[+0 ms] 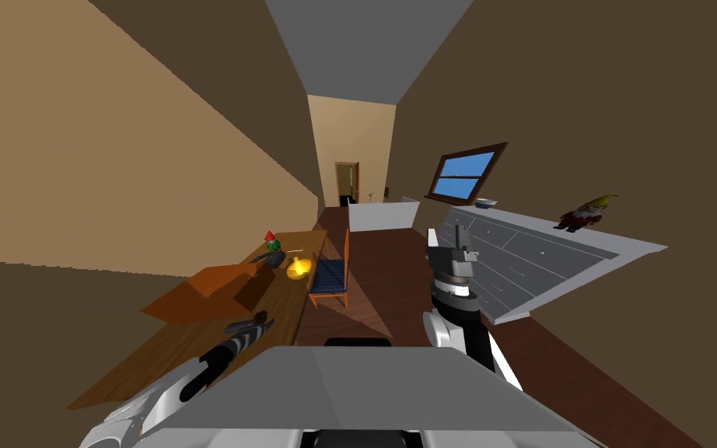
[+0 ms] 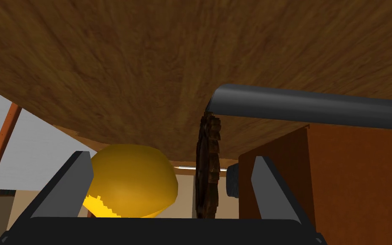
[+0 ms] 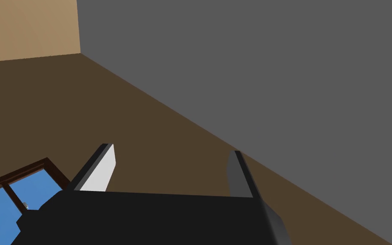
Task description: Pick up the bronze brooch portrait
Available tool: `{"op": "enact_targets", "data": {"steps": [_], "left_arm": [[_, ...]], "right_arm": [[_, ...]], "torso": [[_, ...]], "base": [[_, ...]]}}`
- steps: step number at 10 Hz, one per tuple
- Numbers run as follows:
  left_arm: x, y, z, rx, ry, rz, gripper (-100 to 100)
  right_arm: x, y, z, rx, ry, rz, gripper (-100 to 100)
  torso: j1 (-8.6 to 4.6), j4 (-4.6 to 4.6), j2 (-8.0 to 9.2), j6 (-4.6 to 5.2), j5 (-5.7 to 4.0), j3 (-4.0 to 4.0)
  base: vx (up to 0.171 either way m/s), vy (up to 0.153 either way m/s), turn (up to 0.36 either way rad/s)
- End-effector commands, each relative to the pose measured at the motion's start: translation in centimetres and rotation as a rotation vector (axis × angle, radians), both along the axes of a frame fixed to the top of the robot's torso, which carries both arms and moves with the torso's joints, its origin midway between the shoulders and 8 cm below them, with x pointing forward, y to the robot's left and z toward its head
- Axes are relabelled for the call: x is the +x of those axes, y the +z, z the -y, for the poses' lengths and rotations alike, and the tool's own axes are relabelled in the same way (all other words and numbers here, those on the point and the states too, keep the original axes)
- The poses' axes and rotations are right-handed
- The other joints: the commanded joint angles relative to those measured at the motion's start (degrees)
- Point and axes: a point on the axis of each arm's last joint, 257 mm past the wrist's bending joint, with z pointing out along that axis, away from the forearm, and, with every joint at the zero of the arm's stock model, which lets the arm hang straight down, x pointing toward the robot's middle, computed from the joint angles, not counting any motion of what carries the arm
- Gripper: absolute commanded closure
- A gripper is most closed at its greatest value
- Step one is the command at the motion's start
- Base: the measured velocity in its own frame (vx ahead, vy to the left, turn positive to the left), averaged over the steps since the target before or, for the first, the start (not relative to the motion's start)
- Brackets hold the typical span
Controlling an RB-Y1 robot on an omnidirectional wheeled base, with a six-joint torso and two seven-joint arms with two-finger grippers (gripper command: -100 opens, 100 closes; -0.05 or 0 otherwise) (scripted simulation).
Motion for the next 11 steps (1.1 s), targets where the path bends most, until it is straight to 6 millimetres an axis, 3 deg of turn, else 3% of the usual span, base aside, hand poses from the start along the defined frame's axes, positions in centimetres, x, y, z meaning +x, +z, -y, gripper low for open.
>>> {"op": "enact_targets", "data": {"steps": [1, 7, 8, 11], "left_arm": [[-0.5, -0.3, -0.7, 0.0, 0.01, 0.0, -100], [-1.9, -1.0, -2.6, -0.001, 0.044, -0.003, -100], [-2.0, -1.0, -2.6, -0.002, 0.043, -0.002, 100], [-2.0, -1.0, -2.6, -0.002, 0.043, -0.003, 100]], "right_arm": [[0.0, 0.0, 0.0, 0.0, 0.0, 0.0, 0], [0.0, 0.0, 0.0, 0.0, 0.0, 0.0, 0], [0.0, 0.0, 0.0, 0.0, 0.0, 0.0, 0], [0.0, 0.0, 0.0, 0.0, 0.0, 0.0, 0]], "torso": [[0.0, 0.0, 0.0, 0.0, 0.0, 0.0], [0.02, 0.0, 0.02, -0.01, 0.0, 0.01], [0.06, 0.01, 0.04, -0.02, 0.01, 0.02], [0.08, 0.01, 0.04, -0.02, 0.02, 0.03]], "base": [[0.011, -0.028, -0.069], [0.009, -0.021, -0.062], [0.0, 0.0, 0.0], [0.0, 0.0, -0.002]]}}
